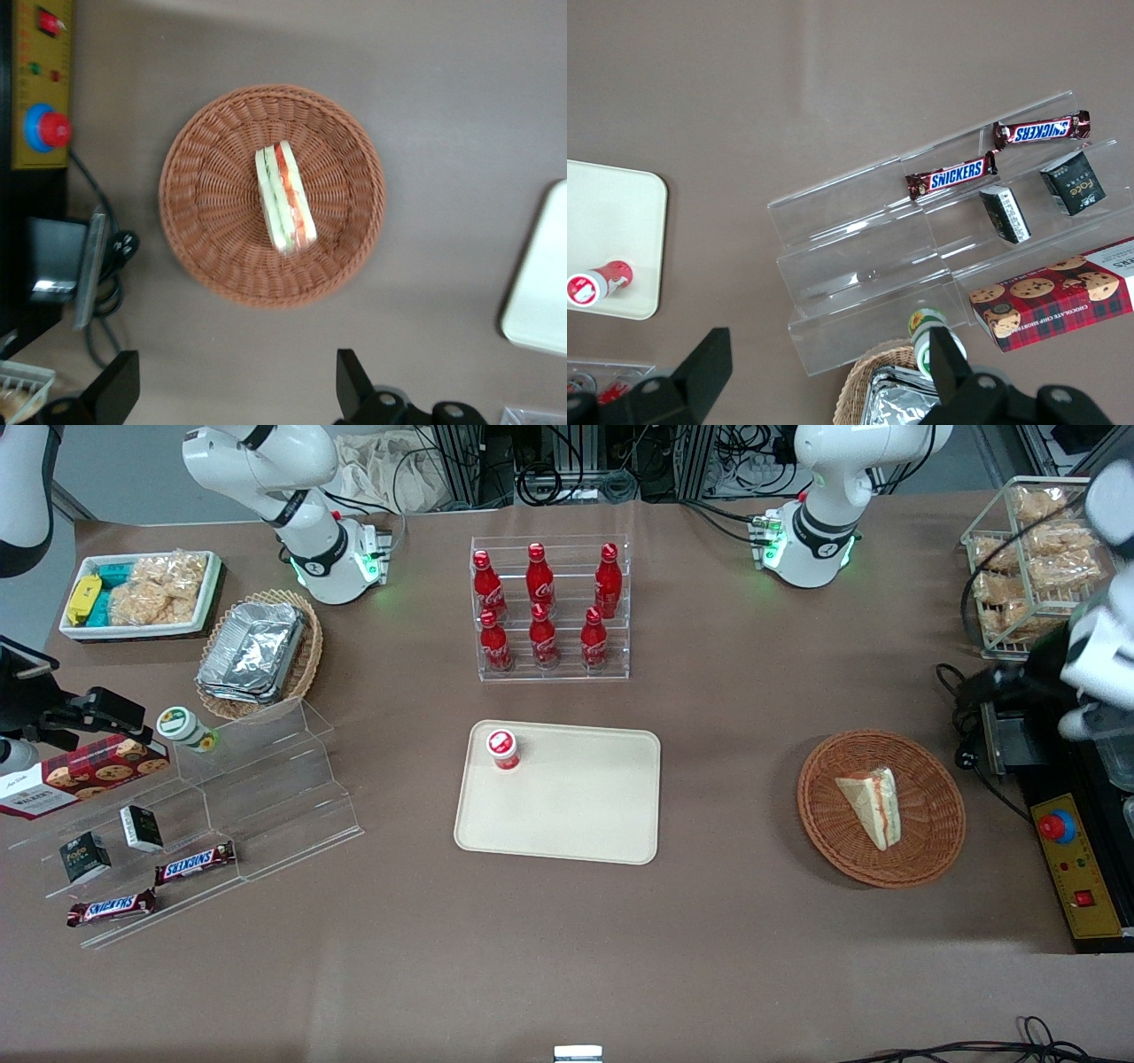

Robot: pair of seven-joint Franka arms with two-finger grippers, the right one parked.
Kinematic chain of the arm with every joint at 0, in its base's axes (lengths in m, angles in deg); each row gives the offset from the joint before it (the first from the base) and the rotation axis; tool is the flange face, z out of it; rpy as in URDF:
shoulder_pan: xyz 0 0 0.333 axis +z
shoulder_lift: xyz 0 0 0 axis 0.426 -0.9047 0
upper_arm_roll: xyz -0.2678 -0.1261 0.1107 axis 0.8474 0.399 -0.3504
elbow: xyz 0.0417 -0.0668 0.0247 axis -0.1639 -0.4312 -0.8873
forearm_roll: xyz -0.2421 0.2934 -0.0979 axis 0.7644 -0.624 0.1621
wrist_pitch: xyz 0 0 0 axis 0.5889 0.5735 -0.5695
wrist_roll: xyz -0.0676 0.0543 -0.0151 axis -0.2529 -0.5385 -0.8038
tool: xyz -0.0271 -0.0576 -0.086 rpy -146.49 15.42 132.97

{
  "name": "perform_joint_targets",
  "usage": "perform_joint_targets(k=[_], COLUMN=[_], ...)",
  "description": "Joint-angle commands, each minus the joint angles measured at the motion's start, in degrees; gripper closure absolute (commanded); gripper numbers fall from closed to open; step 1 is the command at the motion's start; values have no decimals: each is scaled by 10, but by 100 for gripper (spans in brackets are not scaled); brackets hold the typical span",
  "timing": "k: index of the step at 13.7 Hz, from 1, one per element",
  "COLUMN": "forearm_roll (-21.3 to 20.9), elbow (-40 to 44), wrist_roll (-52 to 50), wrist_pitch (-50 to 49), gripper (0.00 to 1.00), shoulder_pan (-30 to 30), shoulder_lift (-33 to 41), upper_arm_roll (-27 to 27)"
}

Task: Place sandwich from basket to tray
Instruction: 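Move the left gripper down over the sandwich in the wicker basket, then close the left gripper on the sandwich wedge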

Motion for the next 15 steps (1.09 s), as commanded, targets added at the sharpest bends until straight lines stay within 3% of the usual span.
perform_joint_targets(k=[1,4,10,11,14,15], forearm_roll=[-15,-29,-31,-31,-31,-31], elbow=[0,-21,-76,-82,-82,-81], wrist_roll=[-57,-112,-119,-119,-116,-117], wrist_pitch=[66,157,256,266,261,258], gripper=[0,0,1,12,64,75], shoulder_pan=[-9,-23,-35,-35,-34,-34], shoulder_lift=[-83,-149,-213,-213,-212,-207], upper_arm_roll=[-2,-1,-3,-4,-4,-4])
